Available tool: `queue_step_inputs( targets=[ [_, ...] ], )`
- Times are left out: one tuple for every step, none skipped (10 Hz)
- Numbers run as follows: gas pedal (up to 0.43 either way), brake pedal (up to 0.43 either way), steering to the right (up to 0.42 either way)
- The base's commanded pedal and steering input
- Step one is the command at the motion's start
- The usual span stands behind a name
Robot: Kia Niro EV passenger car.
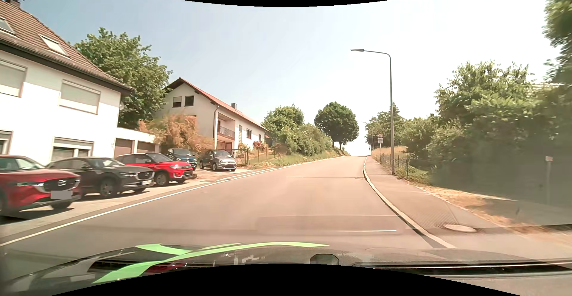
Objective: Follow the waypoints while adhering to traffic rules and regulations
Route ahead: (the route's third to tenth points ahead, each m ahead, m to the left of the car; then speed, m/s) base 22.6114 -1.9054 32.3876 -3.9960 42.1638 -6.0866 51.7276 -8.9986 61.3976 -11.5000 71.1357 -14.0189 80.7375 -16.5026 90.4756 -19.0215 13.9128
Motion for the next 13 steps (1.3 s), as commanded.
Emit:
queue_step_inputs(
  targets=[
    [0.370, 0.000, 0.054],
    [0.378, 0.000, 0.057],
    [0.378, 0.000, 0.057],
    [0.378, 0.000, 0.057],
    [0.378, 0.000, 0.056],
    [0.378, 0.000, 0.053],
    [0.390, 0.000, 0.049],
    [0.390, 0.000, 0.044],
    [0.390, 0.000, 0.044],
    [0.390, 0.000, 0.042],
    [0.390, 0.000, 0.037],
    [0.390, 0.000, 0.030],
    [0.390, 0.000, 0.027]
  ],
)
